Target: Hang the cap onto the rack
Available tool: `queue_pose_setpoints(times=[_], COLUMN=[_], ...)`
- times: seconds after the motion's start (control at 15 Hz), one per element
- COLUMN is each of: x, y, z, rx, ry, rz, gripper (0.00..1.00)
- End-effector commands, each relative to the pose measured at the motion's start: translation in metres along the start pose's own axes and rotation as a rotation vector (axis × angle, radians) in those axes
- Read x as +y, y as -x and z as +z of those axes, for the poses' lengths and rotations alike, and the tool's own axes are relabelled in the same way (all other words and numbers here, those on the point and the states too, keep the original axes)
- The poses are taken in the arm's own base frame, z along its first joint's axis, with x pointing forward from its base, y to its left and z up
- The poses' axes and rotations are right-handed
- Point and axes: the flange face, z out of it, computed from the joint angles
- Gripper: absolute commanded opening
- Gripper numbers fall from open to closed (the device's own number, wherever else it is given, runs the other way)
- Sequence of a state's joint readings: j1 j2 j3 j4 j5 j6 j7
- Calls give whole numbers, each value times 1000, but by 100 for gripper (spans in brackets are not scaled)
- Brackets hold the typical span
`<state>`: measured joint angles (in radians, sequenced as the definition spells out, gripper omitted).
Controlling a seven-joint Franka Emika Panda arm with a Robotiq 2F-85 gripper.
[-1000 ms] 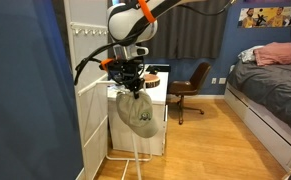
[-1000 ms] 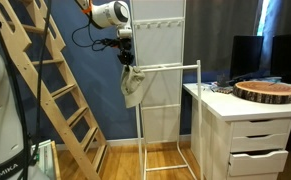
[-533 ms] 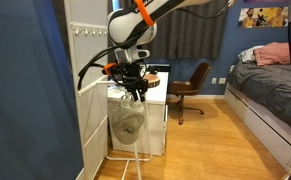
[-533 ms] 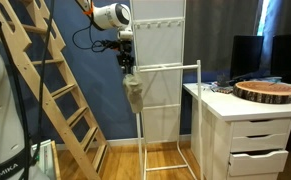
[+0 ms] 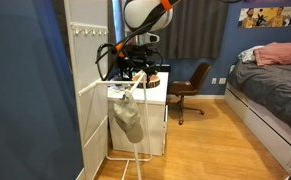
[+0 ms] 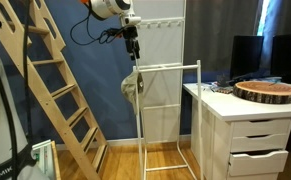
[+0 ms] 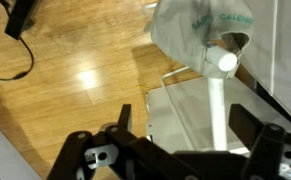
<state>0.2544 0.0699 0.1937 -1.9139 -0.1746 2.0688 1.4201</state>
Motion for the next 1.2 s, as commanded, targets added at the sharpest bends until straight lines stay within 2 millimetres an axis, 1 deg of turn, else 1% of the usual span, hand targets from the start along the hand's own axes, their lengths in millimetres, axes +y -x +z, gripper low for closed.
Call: queue_pose_setpoints(times=[0.0, 0.13, 0.47, 0.6, 0.73, 0.8, 0.93, 1.13], x=[41, 60, 110, 128, 142, 121, 134, 138], y=[-13, -15, -9, -7, -9, -10, -11, -10], z=[-21, -29, -54, -61, -61, -62, -62, -60], rx=[-5, -9, 13, 21, 27, 16, 23, 28], ry=[-100, -128, -193, -223, -256, -202, -220, -224], rz=[-167, -276, -551, -660, -767, -693, -747, -762], gripper=[100, 100, 100, 100, 100, 100, 100, 100])
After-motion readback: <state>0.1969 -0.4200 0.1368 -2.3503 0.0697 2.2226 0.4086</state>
